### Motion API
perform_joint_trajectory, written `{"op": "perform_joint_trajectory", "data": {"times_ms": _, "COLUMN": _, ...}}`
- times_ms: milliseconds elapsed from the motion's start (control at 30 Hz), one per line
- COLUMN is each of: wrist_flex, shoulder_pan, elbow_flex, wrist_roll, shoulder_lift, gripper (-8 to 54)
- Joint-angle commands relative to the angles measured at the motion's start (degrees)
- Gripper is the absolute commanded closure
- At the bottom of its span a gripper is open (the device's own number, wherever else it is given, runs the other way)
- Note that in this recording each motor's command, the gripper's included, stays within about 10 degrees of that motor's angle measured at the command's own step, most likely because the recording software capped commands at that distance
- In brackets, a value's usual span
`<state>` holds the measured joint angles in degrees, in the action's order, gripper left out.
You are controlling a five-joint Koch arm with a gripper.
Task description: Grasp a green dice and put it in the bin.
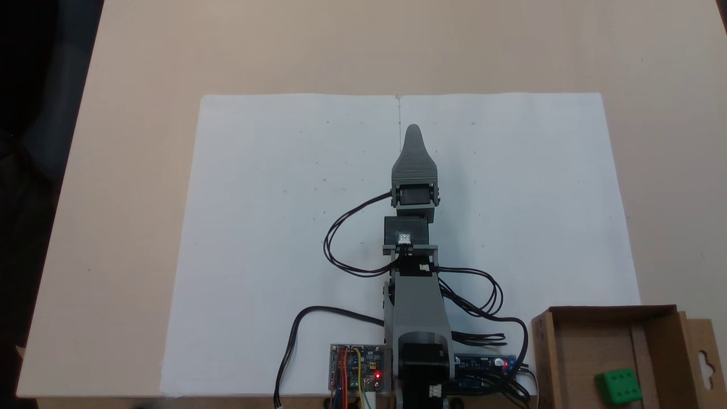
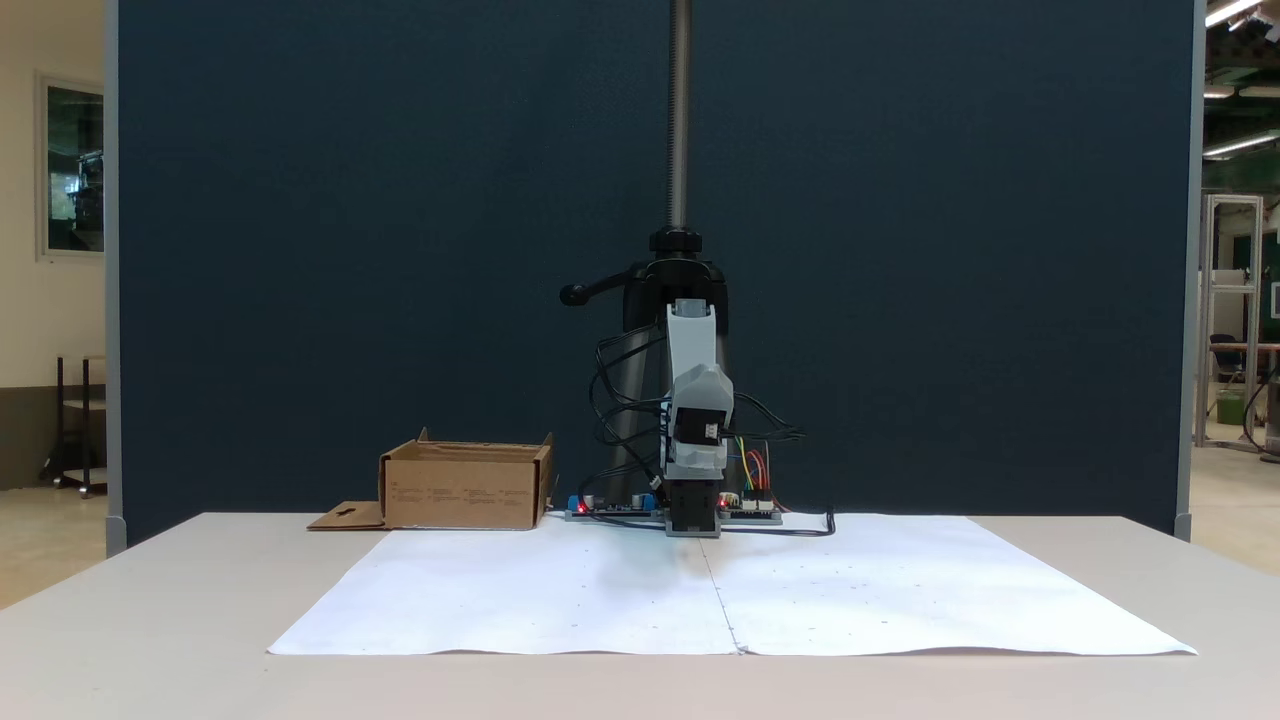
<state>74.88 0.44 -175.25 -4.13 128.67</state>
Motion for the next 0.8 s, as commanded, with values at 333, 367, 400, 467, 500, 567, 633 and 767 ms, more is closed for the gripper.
{"op": "perform_joint_trajectory", "data": {"times_ms": 333, "wrist_flex": 11.6, "shoulder_pan": 2.7, "elbow_flex": -3.9, "wrist_roll": -3.9, "shoulder_lift": 6.1, "gripper": 1.5}}
{"op": "perform_joint_trajectory", "data": {"times_ms": 367, "wrist_flex": 11.3, "shoulder_pan": 3.4, "elbow_flex": -3.9, "wrist_roll": -3.9, "shoulder_lift": 6.0, "gripper": 1.5}}
{"op": "perform_joint_trajectory", "data": {"times_ms": 400, "wrist_flex": 10.5, "shoulder_pan": 4.0, "elbow_flex": -3.9, "wrist_roll": -3.9, "shoulder_lift": 6.0, "gripper": 1.5}}
{"op": "perform_joint_trajectory", "data": {"times_ms": 467, "wrist_flex": 9.4, "shoulder_pan": 5.0, "elbow_flex": -3.8, "wrist_roll": -3.9, "shoulder_lift": 6.0, "gripper": 1.4}}
{"op": "perform_joint_trajectory", "data": {"times_ms": 500, "wrist_flex": 9.4, "shoulder_pan": 5.0, "elbow_flex": -3.9, "wrist_roll": -3.8, "shoulder_lift": 6.0, "gripper": 1.2}}
{"op": "perform_joint_trajectory", "data": {"times_ms": 567, "wrist_flex": 9.4, "shoulder_pan": 5.0, "elbow_flex": -3.9, "wrist_roll": -3.8, "shoulder_lift": 6.0, "gripper": 1.0}}
{"op": "perform_joint_trajectory", "data": {"times_ms": 633, "wrist_flex": 9.3, "shoulder_pan": 4.9, "elbow_flex": -3.9, "wrist_roll": -3.8, "shoulder_lift": 6.0, "gripper": 0.9}}
{"op": "perform_joint_trajectory", "data": {"times_ms": 767, "wrist_flex": 9.0, "shoulder_pan": 4.7, "elbow_flex": -3.9, "wrist_roll": -3.8, "shoulder_lift": 6.0, "gripper": 0.9}}
